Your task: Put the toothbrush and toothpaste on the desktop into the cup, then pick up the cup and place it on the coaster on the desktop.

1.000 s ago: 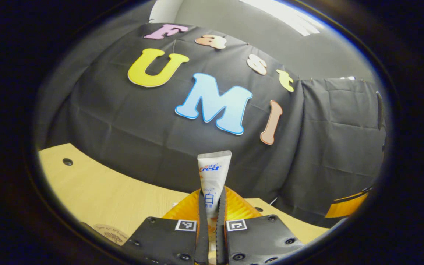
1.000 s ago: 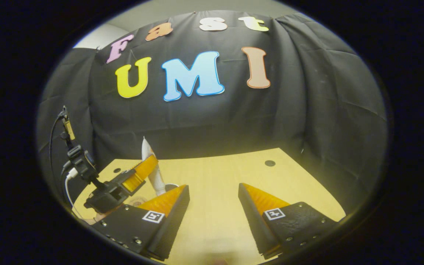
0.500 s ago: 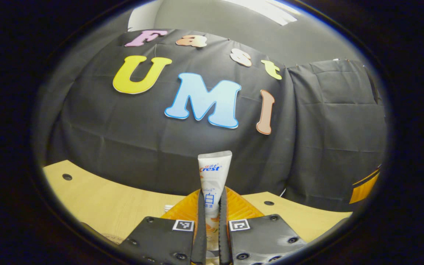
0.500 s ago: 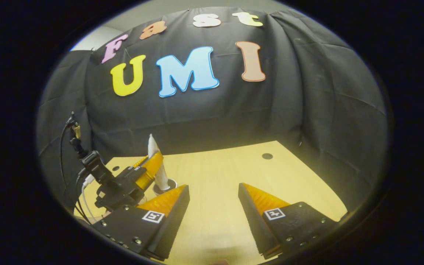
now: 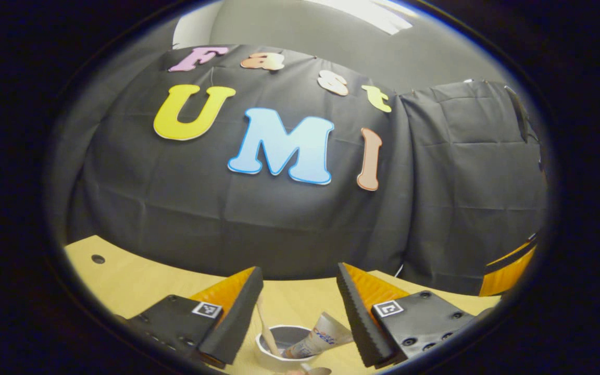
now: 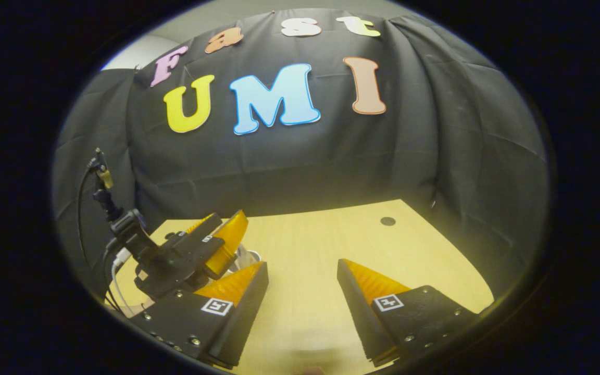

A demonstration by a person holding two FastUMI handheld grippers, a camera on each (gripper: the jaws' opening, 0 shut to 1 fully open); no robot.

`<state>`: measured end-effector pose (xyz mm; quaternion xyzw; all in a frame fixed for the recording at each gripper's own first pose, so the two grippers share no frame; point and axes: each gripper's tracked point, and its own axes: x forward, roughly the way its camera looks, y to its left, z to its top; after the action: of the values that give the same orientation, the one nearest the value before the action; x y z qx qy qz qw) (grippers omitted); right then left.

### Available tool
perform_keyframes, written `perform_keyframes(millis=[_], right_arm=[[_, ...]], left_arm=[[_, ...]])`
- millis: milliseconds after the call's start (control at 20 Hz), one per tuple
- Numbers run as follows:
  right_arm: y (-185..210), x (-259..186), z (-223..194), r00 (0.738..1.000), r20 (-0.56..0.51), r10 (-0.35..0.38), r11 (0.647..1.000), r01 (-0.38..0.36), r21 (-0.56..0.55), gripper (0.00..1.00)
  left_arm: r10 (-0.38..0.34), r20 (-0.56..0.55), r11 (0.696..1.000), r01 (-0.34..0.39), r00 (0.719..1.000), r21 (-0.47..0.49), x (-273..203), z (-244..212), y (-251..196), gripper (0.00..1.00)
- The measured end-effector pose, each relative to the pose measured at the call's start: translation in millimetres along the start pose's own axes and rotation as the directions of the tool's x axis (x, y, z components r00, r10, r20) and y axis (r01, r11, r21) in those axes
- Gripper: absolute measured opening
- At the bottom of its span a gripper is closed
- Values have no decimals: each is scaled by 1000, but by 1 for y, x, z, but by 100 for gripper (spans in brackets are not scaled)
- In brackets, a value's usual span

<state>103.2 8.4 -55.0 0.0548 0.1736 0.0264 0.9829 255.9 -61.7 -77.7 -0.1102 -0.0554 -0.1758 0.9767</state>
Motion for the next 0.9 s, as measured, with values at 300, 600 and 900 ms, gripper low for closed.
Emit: perform_keyframes(millis=[300, 600, 900], right_arm=[[15, 9, -4, 1000, -18, 23, 1000, -23, -15, 83], [44, 26, -24, 994, -96, 49, 997, -54, -49, 83], [68, 51, -44, 977, -201, 66, 993, -84, -81, 83]], left_arm=[[39, 1, 999, -39, 999, 19, -26, 25, 9, 93], [97, -20, 995, -97, 995, 32, -64, 47, 24, 96], [173, -25, 984, -171, 985, 57, -97, 64, 49, 96]])
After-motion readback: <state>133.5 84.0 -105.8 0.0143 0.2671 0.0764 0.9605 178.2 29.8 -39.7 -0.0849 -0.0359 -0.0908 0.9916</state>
